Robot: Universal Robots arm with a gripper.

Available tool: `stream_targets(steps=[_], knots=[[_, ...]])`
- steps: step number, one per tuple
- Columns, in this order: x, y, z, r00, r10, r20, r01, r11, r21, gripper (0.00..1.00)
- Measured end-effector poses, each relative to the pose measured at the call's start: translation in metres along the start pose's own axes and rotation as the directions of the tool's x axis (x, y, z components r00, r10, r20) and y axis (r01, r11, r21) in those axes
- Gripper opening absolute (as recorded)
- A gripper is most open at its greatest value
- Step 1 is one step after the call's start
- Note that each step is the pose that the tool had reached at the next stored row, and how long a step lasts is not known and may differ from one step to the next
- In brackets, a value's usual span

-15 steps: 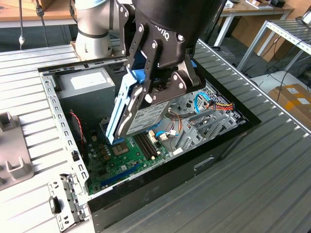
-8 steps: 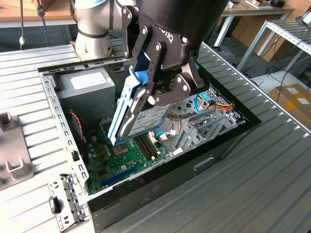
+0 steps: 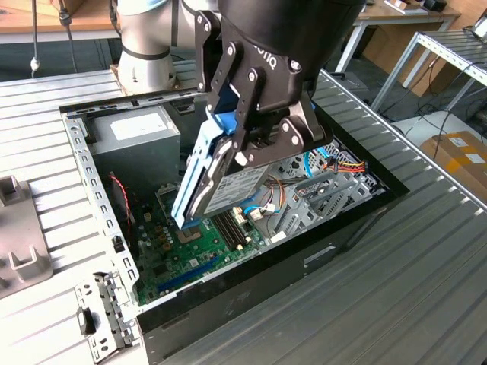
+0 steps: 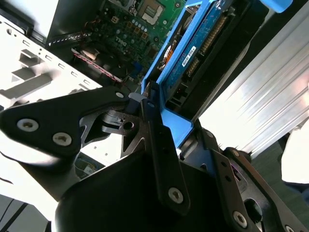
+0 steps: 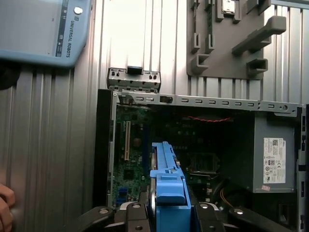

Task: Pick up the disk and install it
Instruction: 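Pick up the disk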

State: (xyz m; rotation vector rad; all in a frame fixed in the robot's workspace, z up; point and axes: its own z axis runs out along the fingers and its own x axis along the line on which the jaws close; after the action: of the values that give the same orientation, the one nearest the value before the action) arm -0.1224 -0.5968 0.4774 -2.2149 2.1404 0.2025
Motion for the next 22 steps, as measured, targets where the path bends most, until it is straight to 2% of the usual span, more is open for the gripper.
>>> stream_targets(steps=[13, 19, 22], knots=[[0.0049, -0.0032, -0.0004, 1.0000, 0.000, 0.0001, 0.000, 1.0000, 0.0000, 0.37], [0.0115, -0.0047, -0.0011, 1.0000, 0.000, 0.0001, 0.000, 1.0000, 0.0000, 0.37], [0.0155, -0.0083, -0.0017, 1.0000, 0.000, 0.0000, 0.000, 1.0000, -0.0005, 0.37]])
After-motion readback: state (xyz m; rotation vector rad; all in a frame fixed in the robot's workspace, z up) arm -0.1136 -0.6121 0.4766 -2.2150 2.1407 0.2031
